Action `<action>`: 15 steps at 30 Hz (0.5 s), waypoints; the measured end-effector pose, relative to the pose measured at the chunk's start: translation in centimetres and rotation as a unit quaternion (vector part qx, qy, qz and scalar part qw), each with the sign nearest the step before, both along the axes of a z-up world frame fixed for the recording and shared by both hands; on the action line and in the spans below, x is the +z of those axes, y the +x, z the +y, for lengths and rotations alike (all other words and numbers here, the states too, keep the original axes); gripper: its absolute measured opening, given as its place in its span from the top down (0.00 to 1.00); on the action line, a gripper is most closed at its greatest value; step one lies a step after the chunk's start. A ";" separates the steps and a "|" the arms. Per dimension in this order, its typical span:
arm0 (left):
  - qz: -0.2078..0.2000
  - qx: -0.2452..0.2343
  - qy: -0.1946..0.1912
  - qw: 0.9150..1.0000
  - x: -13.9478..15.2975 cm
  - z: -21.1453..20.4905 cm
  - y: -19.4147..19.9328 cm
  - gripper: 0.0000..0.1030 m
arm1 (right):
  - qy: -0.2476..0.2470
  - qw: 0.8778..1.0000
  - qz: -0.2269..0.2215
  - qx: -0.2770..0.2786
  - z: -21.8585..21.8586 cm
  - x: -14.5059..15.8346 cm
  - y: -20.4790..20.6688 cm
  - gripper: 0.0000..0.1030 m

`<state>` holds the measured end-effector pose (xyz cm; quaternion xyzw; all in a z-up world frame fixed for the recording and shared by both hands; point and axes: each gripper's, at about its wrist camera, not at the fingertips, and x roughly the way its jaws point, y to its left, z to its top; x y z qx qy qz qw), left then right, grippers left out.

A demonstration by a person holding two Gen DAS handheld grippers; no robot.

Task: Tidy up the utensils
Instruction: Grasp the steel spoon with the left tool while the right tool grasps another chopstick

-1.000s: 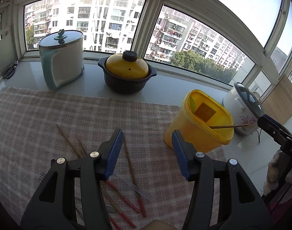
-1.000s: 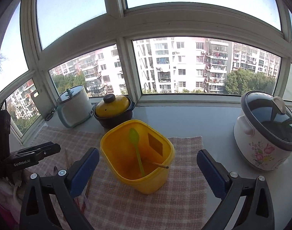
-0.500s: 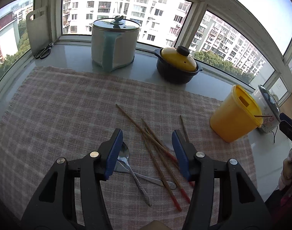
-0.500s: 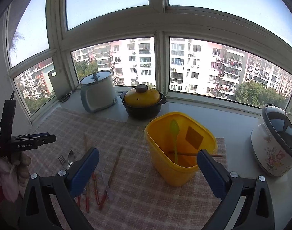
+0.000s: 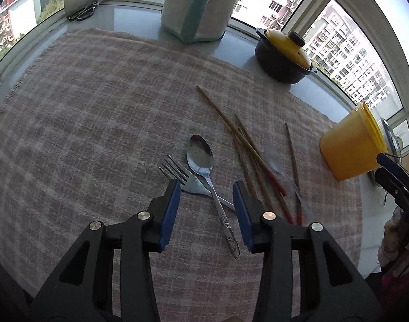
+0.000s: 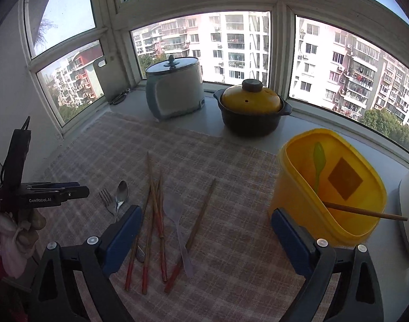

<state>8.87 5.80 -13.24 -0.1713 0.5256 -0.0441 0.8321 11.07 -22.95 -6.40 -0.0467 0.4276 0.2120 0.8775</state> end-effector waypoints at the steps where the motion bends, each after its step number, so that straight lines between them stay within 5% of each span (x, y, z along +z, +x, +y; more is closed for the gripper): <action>1: 0.007 -0.001 -0.008 1.000 -0.5 -0.1 -0.1 0.67 | -0.003 1.000 0.008 0.004 0.3 -0.4 0.2 0.06; 7: 0.033 -0.010 -0.043 0.998 -2.6 -1.4 0.0 0.79 | -0.011 0.998 0.055 0.042 1.7 -2.5 1.2 0.22; 15: 0.052 -0.017 -0.027 0.998 -4.3 -2.1 1.2 0.80 | -0.012 0.989 0.114 0.091 4.4 -4.9 2.8 0.42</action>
